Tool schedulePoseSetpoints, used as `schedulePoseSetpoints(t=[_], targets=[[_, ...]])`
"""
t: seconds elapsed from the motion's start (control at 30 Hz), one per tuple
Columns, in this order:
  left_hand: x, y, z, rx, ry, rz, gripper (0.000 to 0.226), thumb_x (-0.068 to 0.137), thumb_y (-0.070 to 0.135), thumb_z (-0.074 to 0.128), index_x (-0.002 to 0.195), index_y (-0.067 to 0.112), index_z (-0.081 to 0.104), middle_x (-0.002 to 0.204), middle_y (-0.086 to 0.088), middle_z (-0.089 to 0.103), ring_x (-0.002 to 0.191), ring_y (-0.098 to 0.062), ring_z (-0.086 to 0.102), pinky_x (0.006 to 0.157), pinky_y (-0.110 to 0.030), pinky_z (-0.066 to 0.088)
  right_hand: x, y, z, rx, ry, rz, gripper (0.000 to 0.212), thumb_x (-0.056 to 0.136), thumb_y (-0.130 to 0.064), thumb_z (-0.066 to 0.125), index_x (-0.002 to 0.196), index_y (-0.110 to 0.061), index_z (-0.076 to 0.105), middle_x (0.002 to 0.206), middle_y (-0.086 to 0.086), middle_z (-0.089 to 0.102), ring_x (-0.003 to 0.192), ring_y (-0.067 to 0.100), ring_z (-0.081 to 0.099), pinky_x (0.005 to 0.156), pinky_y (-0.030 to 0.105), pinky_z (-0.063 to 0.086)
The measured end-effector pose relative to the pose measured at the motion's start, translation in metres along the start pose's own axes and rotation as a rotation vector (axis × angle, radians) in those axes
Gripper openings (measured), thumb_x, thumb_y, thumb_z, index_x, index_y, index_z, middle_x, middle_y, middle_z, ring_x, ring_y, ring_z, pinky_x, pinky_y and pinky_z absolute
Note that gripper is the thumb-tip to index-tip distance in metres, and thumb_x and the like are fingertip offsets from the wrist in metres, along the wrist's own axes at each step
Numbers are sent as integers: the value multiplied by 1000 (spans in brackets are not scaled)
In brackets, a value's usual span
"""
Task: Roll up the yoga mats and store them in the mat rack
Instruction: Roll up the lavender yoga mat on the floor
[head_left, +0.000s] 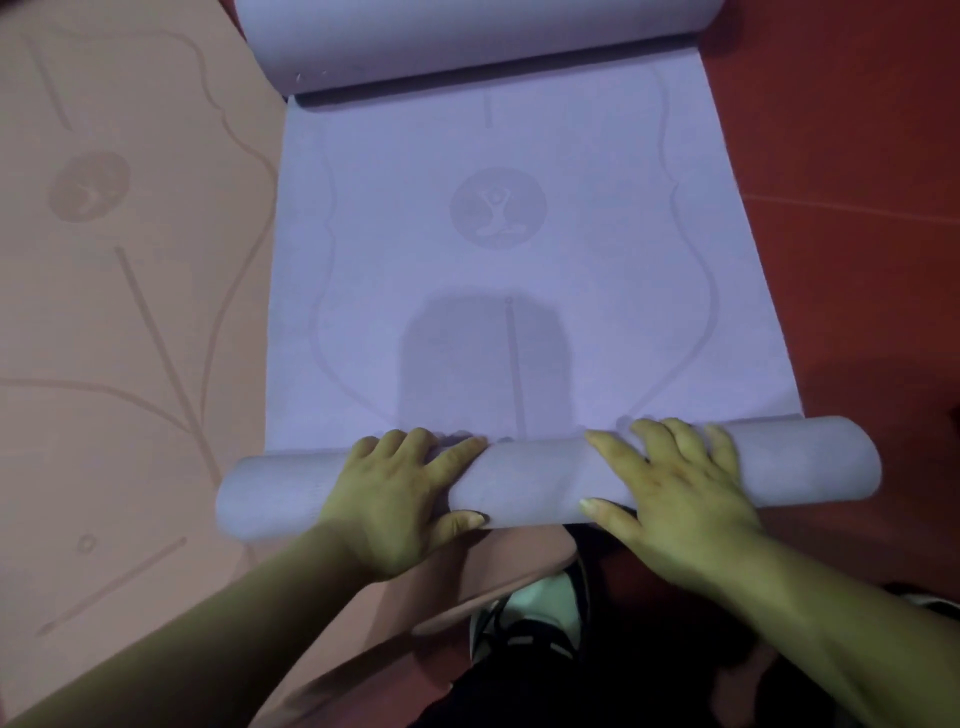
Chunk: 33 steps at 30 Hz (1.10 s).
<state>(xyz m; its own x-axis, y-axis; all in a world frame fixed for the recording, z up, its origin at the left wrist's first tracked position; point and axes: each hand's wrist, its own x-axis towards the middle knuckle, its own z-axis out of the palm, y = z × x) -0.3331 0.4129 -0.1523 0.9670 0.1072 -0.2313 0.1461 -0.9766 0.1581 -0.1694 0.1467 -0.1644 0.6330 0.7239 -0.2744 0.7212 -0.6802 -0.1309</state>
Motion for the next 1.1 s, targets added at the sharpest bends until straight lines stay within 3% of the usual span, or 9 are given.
schedulePoseSetpoints(t=[0.17,0.5,0.7,0.87,1.1], targets=[[-9,14,6,74,110,-32,75,92,77,39,148,28,51,119,-12,59,98,-37,56,86,-49,44,11,5,0,-18,-59,10,72,83,-77,36,142,-39,52,133,6,60,120,32,53,106,61,32],[9,-4,2,45,37,-43,72,91,81,33,145,36,48,111,-1,61,88,-32,58,80,-44,47,-2,-2,-2,23,104,36,69,86,-67,42,145,-33,52,141,13,54,131,38,48,112,62,24],[13,-4,-4,9,32,-63,73,93,81,29,148,37,47,112,-1,59,93,-31,59,83,-45,46,10,1,-9,6,-19,52,67,86,-69,38,141,-35,54,138,10,57,128,34,48,109,60,28],[0,13,3,59,87,-136,73,94,77,31,152,35,42,127,-12,56,116,-39,55,101,-60,39,21,7,-11,-23,-66,39,67,89,-71,34,141,-34,54,133,10,59,123,34,52,107,60,33],[7,6,5,58,68,-145,69,92,77,33,147,37,46,120,-6,57,106,-35,56,97,-58,43,20,6,-13,-25,-35,29,69,89,-72,34,146,-36,49,140,9,55,130,34,47,110,62,26]])
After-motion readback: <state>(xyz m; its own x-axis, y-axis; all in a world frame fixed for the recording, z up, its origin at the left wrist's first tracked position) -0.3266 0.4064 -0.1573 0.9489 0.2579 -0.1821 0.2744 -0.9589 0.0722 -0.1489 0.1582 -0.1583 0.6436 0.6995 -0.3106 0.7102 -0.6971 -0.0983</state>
